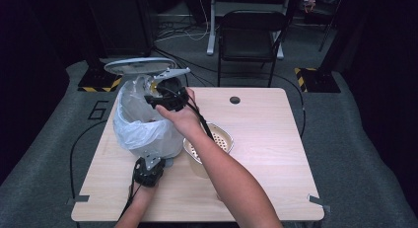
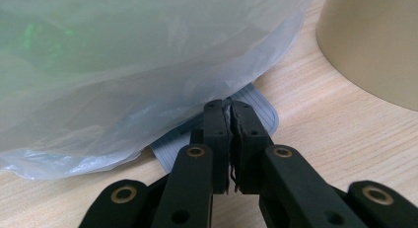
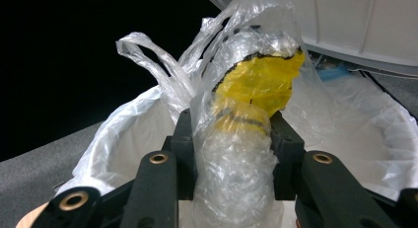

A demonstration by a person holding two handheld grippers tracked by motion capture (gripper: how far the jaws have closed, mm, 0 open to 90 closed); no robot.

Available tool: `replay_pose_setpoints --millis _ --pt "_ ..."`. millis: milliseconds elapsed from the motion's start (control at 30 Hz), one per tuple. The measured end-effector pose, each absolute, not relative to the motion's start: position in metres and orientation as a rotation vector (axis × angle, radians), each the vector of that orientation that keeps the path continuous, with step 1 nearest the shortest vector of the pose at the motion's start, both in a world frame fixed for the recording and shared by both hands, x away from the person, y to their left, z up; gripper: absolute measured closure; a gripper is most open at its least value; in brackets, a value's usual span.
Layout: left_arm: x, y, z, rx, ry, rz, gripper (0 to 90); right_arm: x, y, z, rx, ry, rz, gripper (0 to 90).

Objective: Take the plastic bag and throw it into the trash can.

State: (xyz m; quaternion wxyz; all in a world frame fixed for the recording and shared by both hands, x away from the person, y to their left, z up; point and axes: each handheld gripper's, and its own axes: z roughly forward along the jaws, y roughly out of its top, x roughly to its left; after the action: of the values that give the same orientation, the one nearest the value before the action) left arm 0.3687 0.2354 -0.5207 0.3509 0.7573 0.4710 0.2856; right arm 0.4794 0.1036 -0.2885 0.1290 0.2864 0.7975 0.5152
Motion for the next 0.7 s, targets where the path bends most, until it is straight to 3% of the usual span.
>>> replay_pose_setpoints --millis 67,200,300,700 --pt "0.369 0.235 -0.521 1.959 1.219 0.739 86.0 0.481 0.104 -0.29 0.844 2.314 1.492 61.0" --pt "0.369 0.235 -0.521 1.962 1.219 0.736 86.0 0.481 0.106 -0.293 0.839 2.304 1.478 38.4" --pt "0.369 0.235 -0.521 1.959 1.219 0.74 86.0 0.479 0.105 -0.294 0.835 2.267 1.505 30.8" --pt "0.369 0.235 -0.521 1.959 1.22 0.739 86.0 0.46 0.085 -0.285 0.801 2.288 1.546 35.8"
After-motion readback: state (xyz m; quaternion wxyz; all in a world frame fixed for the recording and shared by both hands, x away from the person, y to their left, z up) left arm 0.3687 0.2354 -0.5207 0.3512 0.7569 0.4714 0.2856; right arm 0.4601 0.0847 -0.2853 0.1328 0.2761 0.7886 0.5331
